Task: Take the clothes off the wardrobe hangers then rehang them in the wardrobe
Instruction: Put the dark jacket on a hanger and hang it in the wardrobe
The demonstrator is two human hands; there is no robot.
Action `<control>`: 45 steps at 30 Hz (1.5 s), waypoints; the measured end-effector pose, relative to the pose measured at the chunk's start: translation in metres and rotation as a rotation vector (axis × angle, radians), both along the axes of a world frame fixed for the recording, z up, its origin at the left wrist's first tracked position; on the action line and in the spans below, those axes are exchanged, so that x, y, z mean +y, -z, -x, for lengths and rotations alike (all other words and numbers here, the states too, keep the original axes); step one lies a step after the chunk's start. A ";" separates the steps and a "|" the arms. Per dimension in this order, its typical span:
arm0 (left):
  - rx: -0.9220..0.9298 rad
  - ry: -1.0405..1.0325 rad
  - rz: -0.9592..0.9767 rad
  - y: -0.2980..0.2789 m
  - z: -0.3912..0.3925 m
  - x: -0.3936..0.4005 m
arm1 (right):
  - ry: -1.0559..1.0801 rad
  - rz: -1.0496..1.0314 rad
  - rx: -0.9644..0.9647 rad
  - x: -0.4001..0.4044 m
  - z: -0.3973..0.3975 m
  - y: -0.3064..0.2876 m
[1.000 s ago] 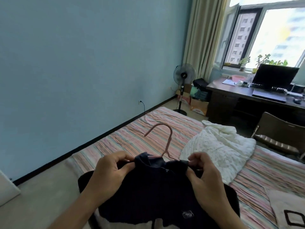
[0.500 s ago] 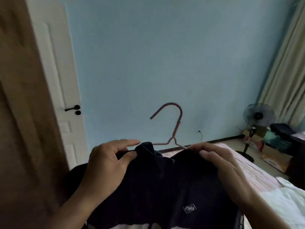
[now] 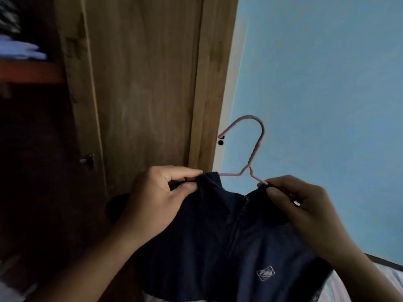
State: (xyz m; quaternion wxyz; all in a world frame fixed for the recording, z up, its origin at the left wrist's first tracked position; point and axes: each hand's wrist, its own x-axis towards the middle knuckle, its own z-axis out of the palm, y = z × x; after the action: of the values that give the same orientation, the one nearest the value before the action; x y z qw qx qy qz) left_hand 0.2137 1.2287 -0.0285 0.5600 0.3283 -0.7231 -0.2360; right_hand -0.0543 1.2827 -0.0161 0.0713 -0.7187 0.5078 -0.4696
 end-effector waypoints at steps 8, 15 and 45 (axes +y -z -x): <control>-0.081 -0.275 -0.008 -0.002 -0.084 0.000 | -0.210 0.031 0.210 -0.052 -0.080 -0.006; -0.183 -0.418 -0.002 0.008 -0.170 -0.018 | -0.269 -0.004 0.319 -0.089 -0.161 0.001; -0.906 -1.177 -0.465 0.062 -0.369 0.024 | -0.865 -0.290 -0.028 -0.207 -0.524 0.054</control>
State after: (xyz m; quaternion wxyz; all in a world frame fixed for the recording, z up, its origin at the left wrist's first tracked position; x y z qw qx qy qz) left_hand 0.5831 1.2531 -0.0910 0.1596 0.8316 -0.5201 0.1117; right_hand 0.4697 1.0755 -0.0705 0.3676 -0.8409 0.2207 -0.3303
